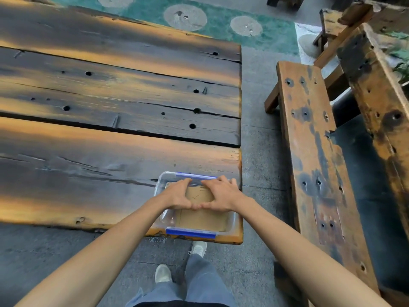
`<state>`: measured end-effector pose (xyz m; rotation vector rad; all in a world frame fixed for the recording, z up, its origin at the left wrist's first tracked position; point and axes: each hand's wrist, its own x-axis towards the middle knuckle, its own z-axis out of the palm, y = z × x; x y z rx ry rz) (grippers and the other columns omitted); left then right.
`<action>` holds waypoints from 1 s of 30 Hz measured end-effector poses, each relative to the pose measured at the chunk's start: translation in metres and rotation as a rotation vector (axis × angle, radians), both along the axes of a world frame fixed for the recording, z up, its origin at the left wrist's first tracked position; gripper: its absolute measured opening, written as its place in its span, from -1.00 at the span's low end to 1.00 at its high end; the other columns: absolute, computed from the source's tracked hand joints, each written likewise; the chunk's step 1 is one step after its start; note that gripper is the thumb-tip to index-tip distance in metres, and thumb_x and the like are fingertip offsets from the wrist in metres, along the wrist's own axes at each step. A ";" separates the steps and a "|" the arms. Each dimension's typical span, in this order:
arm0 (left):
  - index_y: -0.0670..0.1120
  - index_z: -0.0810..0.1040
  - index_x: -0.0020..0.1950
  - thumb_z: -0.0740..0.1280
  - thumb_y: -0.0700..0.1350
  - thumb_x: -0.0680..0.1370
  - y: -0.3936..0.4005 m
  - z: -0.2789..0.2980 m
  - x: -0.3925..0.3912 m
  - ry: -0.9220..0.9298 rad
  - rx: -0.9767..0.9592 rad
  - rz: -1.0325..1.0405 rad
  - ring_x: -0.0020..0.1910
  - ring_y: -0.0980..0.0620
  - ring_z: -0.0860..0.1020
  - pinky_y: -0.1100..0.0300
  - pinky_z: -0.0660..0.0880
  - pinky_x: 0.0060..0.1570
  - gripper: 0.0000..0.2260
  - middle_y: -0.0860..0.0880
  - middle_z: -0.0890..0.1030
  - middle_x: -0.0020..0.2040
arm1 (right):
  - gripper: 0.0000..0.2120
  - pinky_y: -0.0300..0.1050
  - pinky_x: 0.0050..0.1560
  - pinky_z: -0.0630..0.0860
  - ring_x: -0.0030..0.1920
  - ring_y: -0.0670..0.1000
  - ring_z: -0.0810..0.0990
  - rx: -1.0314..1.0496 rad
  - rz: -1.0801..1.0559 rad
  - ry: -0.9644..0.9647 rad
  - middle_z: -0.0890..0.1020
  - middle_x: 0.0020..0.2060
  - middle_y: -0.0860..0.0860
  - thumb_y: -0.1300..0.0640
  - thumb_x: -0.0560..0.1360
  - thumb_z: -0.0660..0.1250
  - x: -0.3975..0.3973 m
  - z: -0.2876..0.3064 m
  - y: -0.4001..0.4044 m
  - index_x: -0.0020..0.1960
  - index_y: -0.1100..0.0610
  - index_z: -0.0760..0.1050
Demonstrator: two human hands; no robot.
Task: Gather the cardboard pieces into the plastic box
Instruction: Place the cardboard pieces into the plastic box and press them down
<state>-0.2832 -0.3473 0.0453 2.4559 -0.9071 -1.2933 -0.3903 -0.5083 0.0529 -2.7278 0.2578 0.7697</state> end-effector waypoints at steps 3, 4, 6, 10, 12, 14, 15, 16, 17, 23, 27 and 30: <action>-0.12 0.18 0.59 0.57 0.19 0.31 -0.009 -0.002 0.002 0.038 0.028 -0.017 0.47 -0.10 0.39 0.05 0.36 0.42 0.00 -0.11 0.37 0.54 | -0.10 0.15 0.20 0.30 0.30 0.15 0.37 -0.051 0.100 0.017 0.52 0.42 0.05 -0.47 0.41 0.27 0.008 -0.002 -0.005 0.58 0.02 0.23; -0.11 0.23 0.57 0.59 0.16 0.30 -0.011 -0.002 0.002 0.045 0.035 -0.027 0.42 -0.09 0.44 0.06 0.40 0.38 -0.04 -0.11 0.42 0.50 | -0.07 0.14 0.18 0.29 0.30 0.15 0.36 -0.070 0.124 0.021 0.53 0.40 0.05 -0.48 0.40 0.27 0.009 -0.002 -0.006 0.59 0.02 0.22; -0.10 0.28 0.55 0.60 0.12 0.31 -0.014 -0.004 0.003 0.059 0.052 -0.030 0.36 -0.08 0.50 0.10 0.45 0.32 -0.09 -0.10 0.48 0.45 | -0.05 0.13 0.16 0.26 0.31 0.16 0.36 -0.101 0.152 0.021 0.55 0.38 0.05 -0.50 0.38 0.27 0.010 -0.002 -0.006 0.57 0.06 0.24; -0.09 0.27 0.57 0.59 0.11 0.33 -0.014 -0.007 0.004 0.075 0.057 0.027 0.38 -0.08 0.49 0.13 0.44 0.32 -0.09 -0.10 0.49 0.46 | -0.13 0.10 0.13 0.25 0.28 0.15 0.38 -0.144 0.150 0.009 0.65 0.18 0.08 -0.51 0.37 0.27 0.006 -0.007 -0.007 0.41 0.12 0.40; -0.08 0.29 0.57 0.59 0.11 0.33 -0.014 -0.007 0.003 0.069 0.063 0.046 0.38 -0.07 0.49 0.14 0.43 0.33 -0.10 -0.09 0.48 0.47 | -0.21 0.09 0.16 0.32 0.25 0.15 0.44 -0.121 0.114 0.028 0.67 0.09 0.09 -0.51 0.36 0.29 0.001 -0.010 -0.010 0.27 0.12 0.50; -0.06 0.32 0.55 0.59 0.11 0.33 -0.015 -0.008 0.001 0.074 0.075 0.050 0.37 -0.07 0.49 0.12 0.44 0.32 -0.14 -0.08 0.50 0.45 | -0.27 0.06 0.18 0.45 0.21 0.18 0.55 -0.038 0.046 0.051 0.68 0.10 0.11 -0.47 0.35 0.37 -0.002 -0.012 -0.016 0.22 0.11 0.55; -0.05 0.34 0.53 0.58 0.12 0.32 -0.015 -0.009 -0.001 0.085 0.084 0.049 0.35 -0.07 0.50 0.11 0.45 0.31 -0.16 -0.07 0.51 0.43 | -0.29 0.05 0.17 0.51 0.19 0.18 0.59 0.018 0.007 0.067 0.68 0.12 0.10 -0.44 0.35 0.40 -0.004 -0.013 -0.018 0.23 0.09 0.56; -0.03 0.36 0.52 0.58 0.12 0.33 -0.015 -0.010 -0.002 0.103 0.091 0.055 0.34 -0.07 0.51 0.10 0.47 0.29 -0.18 -0.07 0.53 0.42 | -0.31 0.04 0.17 0.54 0.18 0.17 0.61 0.067 -0.016 0.086 0.68 0.14 0.09 -0.42 0.35 0.43 -0.005 -0.014 -0.019 0.24 0.08 0.56; -0.03 0.37 0.51 0.58 0.12 0.33 -0.015 -0.011 -0.003 0.126 0.097 0.066 0.32 -0.07 0.52 0.10 0.48 0.28 -0.19 -0.06 0.53 0.41 | -0.33 0.03 0.16 0.55 0.17 0.16 0.61 0.099 -0.017 0.099 0.68 0.13 0.08 -0.41 0.35 0.43 -0.006 -0.015 -0.020 0.24 0.07 0.57; 0.02 0.37 0.52 0.56 0.15 0.31 -0.014 -0.010 -0.002 0.189 0.093 0.099 0.28 -0.07 0.54 0.06 0.51 0.27 -0.18 -0.04 0.54 0.38 | -0.21 0.00 0.08 0.49 0.14 0.16 0.62 0.134 0.043 0.173 0.68 0.11 0.10 -0.51 0.29 0.38 -0.004 -0.016 -0.019 0.27 0.04 0.51; 0.06 0.44 0.46 0.52 0.22 0.24 -0.014 -0.009 0.002 0.251 0.091 0.079 0.18 -0.04 0.58 0.03 0.55 0.23 -0.20 -0.01 0.59 0.29 | -0.12 -0.05 0.10 0.51 0.20 0.13 0.60 0.194 -0.023 0.237 0.65 0.19 0.08 -0.53 0.22 0.40 -0.002 -0.016 -0.018 0.33 0.02 0.51; 0.09 0.51 0.40 0.50 0.26 0.18 -0.015 -0.009 0.004 0.268 0.074 0.084 0.13 -0.02 0.60 0.05 0.57 0.19 -0.21 0.00 0.63 0.23 | -0.20 0.00 0.19 0.56 0.19 0.09 0.61 0.276 -0.061 0.273 0.66 0.16 0.03 -0.50 0.24 0.42 0.001 -0.013 -0.022 0.28 0.00 0.56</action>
